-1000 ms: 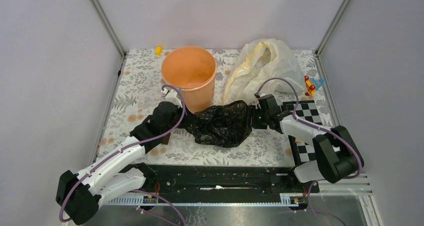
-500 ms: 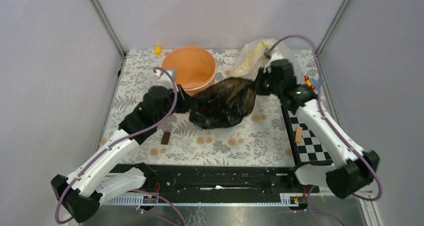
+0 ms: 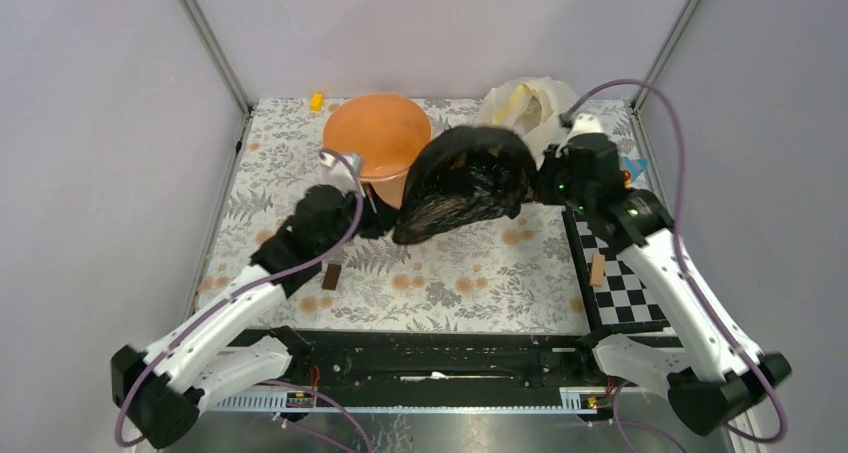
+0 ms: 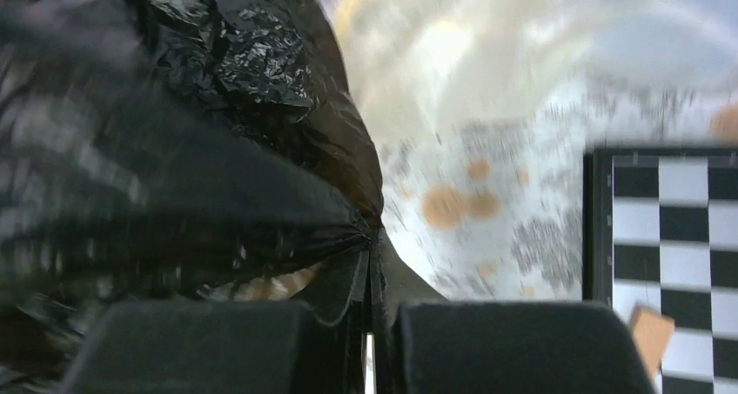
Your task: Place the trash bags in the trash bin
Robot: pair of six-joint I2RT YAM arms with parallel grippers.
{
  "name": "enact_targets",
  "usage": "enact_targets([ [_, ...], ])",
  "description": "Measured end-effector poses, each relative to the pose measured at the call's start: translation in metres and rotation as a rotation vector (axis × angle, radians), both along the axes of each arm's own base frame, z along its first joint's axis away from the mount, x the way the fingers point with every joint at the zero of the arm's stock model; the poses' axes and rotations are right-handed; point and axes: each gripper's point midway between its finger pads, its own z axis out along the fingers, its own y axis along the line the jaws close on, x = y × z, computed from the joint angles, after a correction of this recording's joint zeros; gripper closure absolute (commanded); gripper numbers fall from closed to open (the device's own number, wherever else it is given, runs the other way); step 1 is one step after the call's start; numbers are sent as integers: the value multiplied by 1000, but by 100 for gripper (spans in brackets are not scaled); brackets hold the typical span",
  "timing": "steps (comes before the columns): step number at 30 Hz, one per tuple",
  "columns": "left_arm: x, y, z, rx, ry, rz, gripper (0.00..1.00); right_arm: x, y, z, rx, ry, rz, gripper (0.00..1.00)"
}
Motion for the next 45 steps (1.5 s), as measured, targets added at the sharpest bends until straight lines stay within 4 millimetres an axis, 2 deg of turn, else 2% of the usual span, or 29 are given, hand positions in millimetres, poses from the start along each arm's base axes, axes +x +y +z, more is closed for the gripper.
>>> enact_targets([
  [1, -2, -2, -33, 35, 72, -9, 100, 0, 0, -28, -37, 77, -1, 100],
  [3, -10, -1, -83, 101, 201, -20, 100, -5, -3, -62, -93, 190, -1, 100],
  [4, -13, 0, -96, 128, 247, -25, 100, -7, -4, -69, -110, 222, -1, 100],
  [6, -13, -1, -91, 151, 271, -29, 100, -8, -5, -60, -119, 233, -1, 100],
  [7, -8, -4, -71, 148, 249, -34, 100, -7, -4, -42, -109, 210, 2, 100],
  [9, 7, -14, -8, 107, 150, -42, 100, 3, 2, 23, -47, 82, 10, 100],
  [11, 21, -23, 93, 5, -41, -50, 100, 6, 5, 105, 41, -102, 19, 100],
  [13, 13, -16, 190, -119, -245, -49, 100, -9, 0, 185, 135, -297, 25, 100],
  [15, -4, -4, 239, -198, -368, -51, 100, -25, -8, 220, 182, -398, 24, 100],
  [16, -14, 2, 250, -226, -408, -53, 100, -34, -13, 225, 192, -419, 22, 100],
  [18, -27, 11, 250, -250, -441, -56, 100, -49, -22, 216, 196, -433, 12, 100],
  [20, -28, 11, 221, -246, -420, -61, 100, -51, -26, 176, 168, -375, -5, 100],
  [22, -14, -4, 158, -200, -315, -78, 100, -41, -24, 116, 119, -265, -21, 100],
  [24, 0, -23, 56, -120, -117, -105, 100, -30, -20, 30, 35, -81, -35, 100],
  [25, 0, -29, -18, -54, 40, -118, 100, -29, -21, -17, -16, 25, -46, 100],
  [26, -2, -30, -49, -21, 113, -123, 100, -30, -22, -55, -61, 119, -51, 100],
  [27, -10, -28, -93, 24, 221, -126, 100, -36, -26, -91, -111, 215, -58, 100],
  [28, -21, -23, -129, 69, 322, -128, 100, -44, -30, -112, -146, 283, -62, 100],
  [29, -34, -16, -156, 110, 412, -128, 100, -51, -35, -123, -170, 324, -67, 100],
  [30, -40, -13, -165, 129, 450, -128, 100, -54, -37, -122, -176, 327, -73, 100],
  [31, -41, -13, -161, 130, 451, -132, 100, -53, -38, -111, -165, 299, -78, 100],
  [32, -37, -15, -148, 120, 427, -136, 100, -50, -37, -96, -147, 260, -80, 100],
  [33, -30, -19, -125, 100, 379, -139, 100, -46, -36, -72, -119, 203, -82, 100],
  [35, -15, -27, -72, 53, 260, -143, 100, -37, -33, -28, -71, 99, -88, 100],
  [37, -4, -31, -2, -11, 104, -143, 100, -31, -32, 36, -1, -54, -96, 100],
  [39, -2, -28, 55, -66, -26, -134, 100, -30, -33, 50, 14, -91, -98, 100],
  [41, -9, -19, 97, -108, -131, -123, 100, -32, -35, 61, 24, -118, -100, 99],
  [43, -15, -10, 117, -124, -187, -107, 100, -33, -37, 61, 18, -119, -105, 99],
  [45, -19, -1, 122, -113, -211, -83, 100, -33, -39, 57, 4, -107, -113, 99],
])
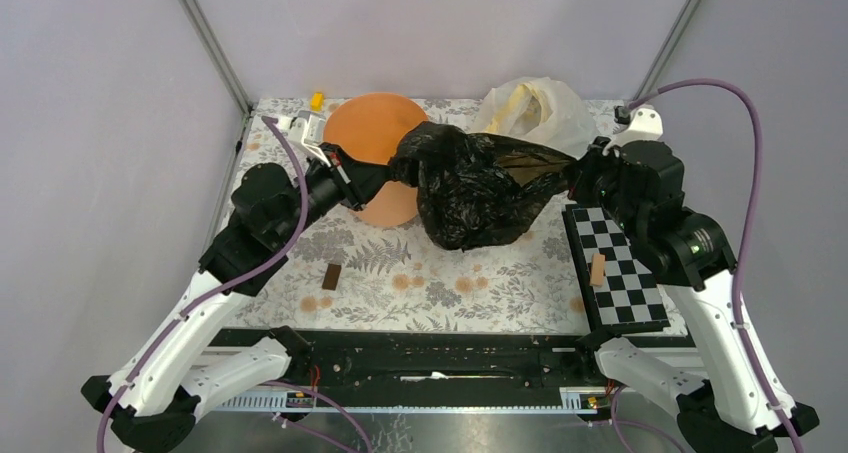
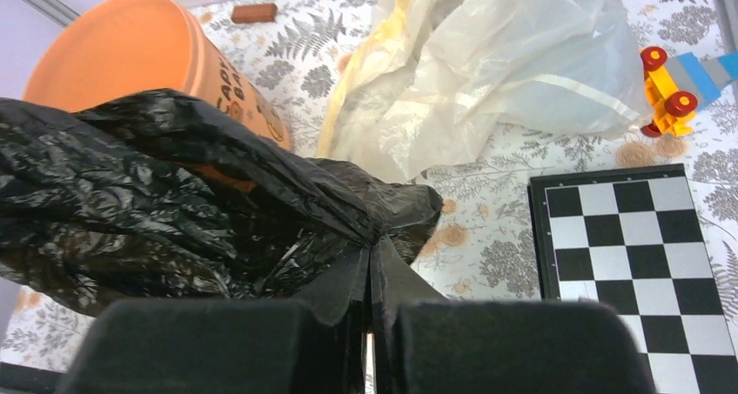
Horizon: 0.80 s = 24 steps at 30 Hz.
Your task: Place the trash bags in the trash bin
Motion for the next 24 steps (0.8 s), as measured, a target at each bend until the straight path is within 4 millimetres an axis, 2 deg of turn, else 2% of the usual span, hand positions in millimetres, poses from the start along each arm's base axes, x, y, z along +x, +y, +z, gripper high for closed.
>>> enact_targets([
  [5, 9, 15, -13, 79, 12, 89, 100, 3, -10, -14, -45, 32, -53, 98],
  [11, 20, 43, -35, 166, 35, 241, 100, 8, -39, -32, -122, 56, -217, 100],
  [14, 23, 65, -59, 201, 57, 348, 100, 9, -47, -49, -141, 88, -275, 100],
  [19, 27, 91, -105, 277, 114, 475, 100, 11, -45, -74, -149, 141, -284, 100],
  [21, 30, 97, -113, 299, 125, 511, 100, 14, -40, -79, -147, 156, -266, 100],
  [24, 31, 101, -112, 306, 115, 532, 100, 21, -24, -83, -118, 173, -205, 96],
])
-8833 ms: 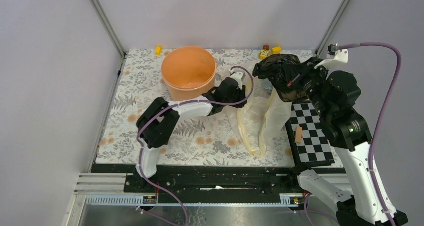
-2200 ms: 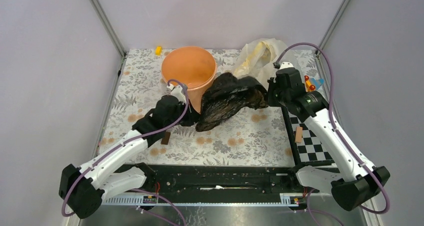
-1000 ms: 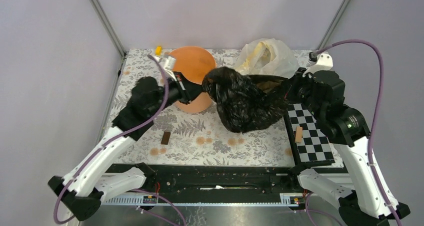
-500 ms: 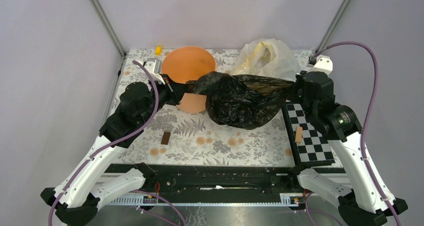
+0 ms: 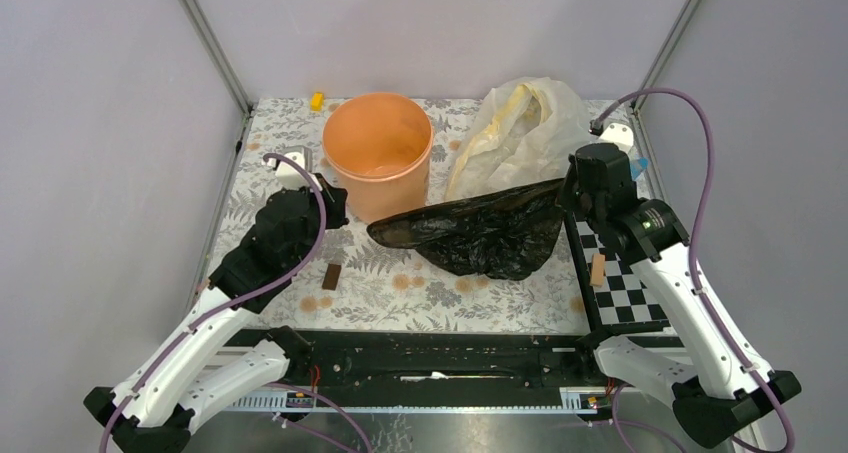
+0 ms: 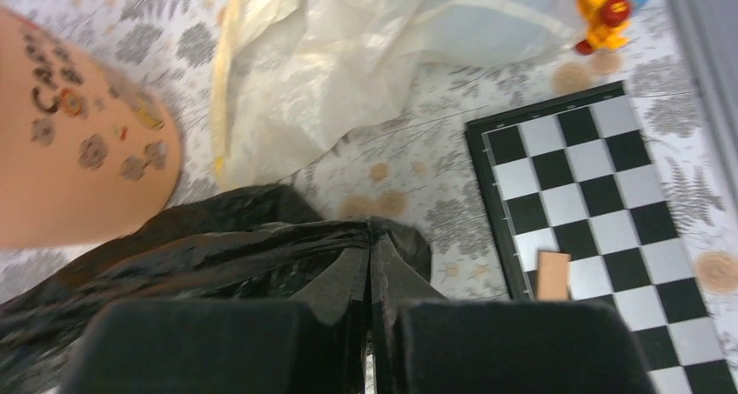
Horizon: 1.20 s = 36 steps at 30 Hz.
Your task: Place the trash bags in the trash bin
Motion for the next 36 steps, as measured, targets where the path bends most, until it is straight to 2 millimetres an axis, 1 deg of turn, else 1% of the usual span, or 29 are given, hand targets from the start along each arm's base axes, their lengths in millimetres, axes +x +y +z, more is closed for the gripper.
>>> enact_targets([
  [2, 0, 0, 10, 3, -20, -4, 100, 2, 10, -1, 22, 13, 42, 96],
  [4, 1, -1, 30, -6, -56, -17, 99, 4, 19, 5, 46, 13, 83, 96],
  [5, 1, -3, 45, -19, -81, -30, 95, 5, 23, 11, 57, 7, 100, 96],
  [6, 0, -6, 61, -35, -109, -48, 89, 6, 26, 17, 67, -4, 113, 96],
  [8, -2, -15, 85, -64, -159, -101, 71, 7, 33, 30, 92, -33, 143, 95],
  [10, -6, -29, 98, -79, -197, -186, 50, 6, 38, 38, 111, -51, 176, 95],
  [11, -8, -39, 99, -84, -204, -243, 42, 6, 40, 39, 115, -52, 190, 95],
  [12, -9, -48, 95, -77, -204, -291, 36, 4, 43, 38, 119, -48, 208, 95],
  [14, -9, -68, 80, -66, -182, -386, 27, 3, 47, 38, 122, -42, 237, 96],
  [16, -6, -89, 53, -45, -133, -479, 17, 1, 52, 37, 128, -34, 267, 96],
  [17, -4, -99, 36, -29, -99, -519, 13, 1, 54, 36, 130, -30, 280, 96],
  [19, -3, -112, 2, 10, -32, -577, 2, -1, 58, 35, 138, -22, 305, 96],
  [20, -3, -118, -13, 28, -1, -602, 1, -1, 61, 35, 143, -18, 318, 96],
  [22, -6, -128, -28, 62, 16, -643, 1, -3, 64, 34, 152, -11, 338, 96],
  [24, -9, -138, -29, 89, -11, -678, 1, -4, 67, 33, 158, -6, 355, 96],
  [25, -11, -145, -27, 109, -39, -699, 3, -4, 69, 33, 162, -3, 364, 96],
  [27, -9, -156, -24, 165, -99, -720, 12, -5, 72, 32, 166, 4, 376, 96],
  [28, -11, -160, -24, 172, -106, -732, 15, -5, 73, 31, 170, 9, 385, 96],
  [30, -6, -170, -26, 226, -140, -757, 21, -5, 78, 28, 178, 23, 405, 97],
  [33, 7, -180, -37, 298, -151, -778, 27, -5, 82, 25, 184, 39, 424, 98],
  [36, 16, -187, -52, 361, -137, -802, 28, -5, 84, 23, 186, 49, 434, 99],
])
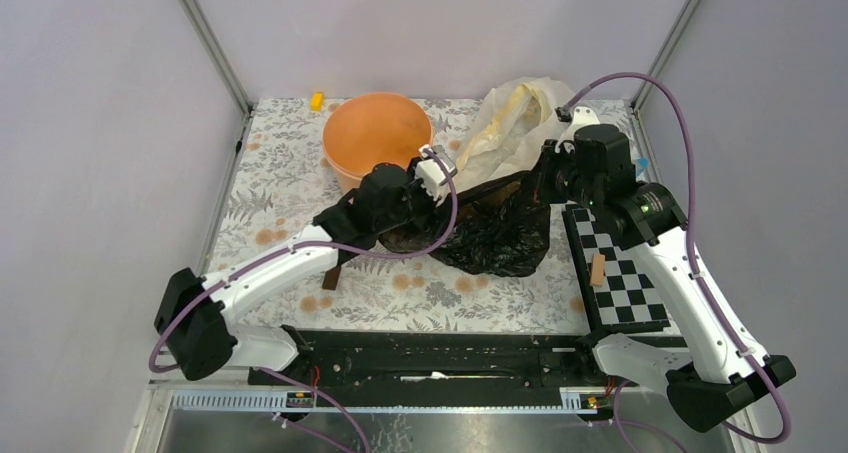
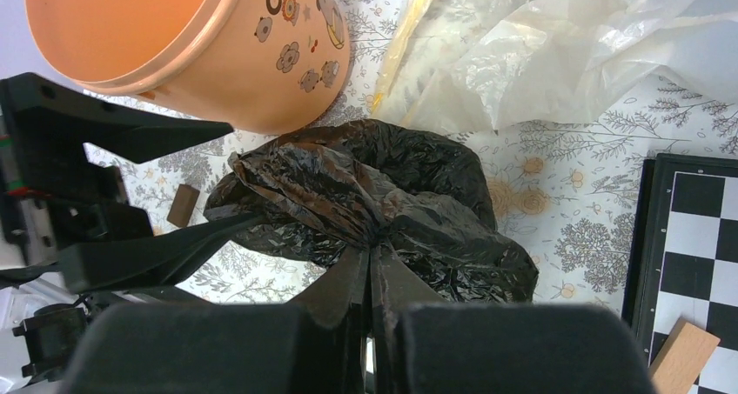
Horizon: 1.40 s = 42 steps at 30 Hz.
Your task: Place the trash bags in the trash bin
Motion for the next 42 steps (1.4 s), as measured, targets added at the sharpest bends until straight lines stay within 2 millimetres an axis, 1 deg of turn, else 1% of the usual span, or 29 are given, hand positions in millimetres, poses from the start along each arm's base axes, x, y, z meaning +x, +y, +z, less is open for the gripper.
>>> enact_targets([
  [4, 6, -4, -15, 53, 0, -15, 31, 0, 1, -1, 1, 3, 5, 99],
  [5, 7, -5, -17, 60, -1, -17, 32, 0, 1, -1, 1, 3, 7, 99],
  [6, 7, -5, -18, 65, -3, -18, 37, 0, 1, -1, 1, 3, 8, 99],
  [8, 9, -6, -21, 75, -4, -19, 53, -1, 2, -1, 4, 4, 13, 99],
  [10, 12, -7, -26, 86, -2, -17, 75, -1, 2, -1, 4, 4, 15, 98],
  [11, 13, -7, -27, 88, 3, -10, 90, -1, 2, -1, 3, 4, 15, 98],
  [12, 15, -7, -30, 98, 2, -3, 100, -1, 2, -1, 3, 4, 16, 96],
  [14, 18, -6, -33, 110, 8, 14, 100, -1, 2, -1, 1, 3, 17, 85],
  [16, 20, -6, -30, 112, 21, 29, 100, -1, 2, -1, -2, 1, 18, 78],
  [17, 20, -5, -25, 115, 31, 37, 100, -1, 2, -1, -4, 0, 19, 69],
  [18, 21, -6, -18, 107, 38, 44, 100, -1, 2, -1, -5, -1, 20, 56],
  [19, 21, -6, -7, 94, 44, 51, 100, -1, 2, -1, -5, -1, 22, 43],
  [20, 22, -8, 9, 67, 44, 61, 100, -1, 2, 0, -5, -2, 23, 30],
  [21, 21, -8, 23, 40, 43, 68, 100, -1, 3, 0, -6, -3, 28, 20],
  [22, 19, -8, 38, 10, 46, 76, 100, -1, 3, 0, -7, -4, 32, 14],
  [24, 13, -4, 68, -58, 51, 92, 100, 0, 3, 0, -8, -10, 35, 7],
  [25, 10, -1, 78, -84, 57, 99, 100, 1, 3, 0, -9, -14, 36, 5],
  [28, 0, 5, 106, -172, 111, 113, 100, 3, 0, -6, -29, -17, 22, 2],
  [30, -3, 7, 114, -222, 164, 120, 100, 5, -3, -13, -50, -12, 7, 0],
  [31, -3, 7, 114, -244, 198, 126, 100, 7, -5, -19, -59, -9, -2, 0],
  [35, -3, 9, 104, -287, 329, 150, 100, 4, -4, -43, -51, -6, 4, 0],
  [39, 2, 11, 98, -337, 419, 173, 100, -14, 0, -65, 11, -24, 48, 0],
  [42, 7, 12, 88, -367, 472, 187, 100, -26, 0, -61, 53, -75, 69, 0],
])
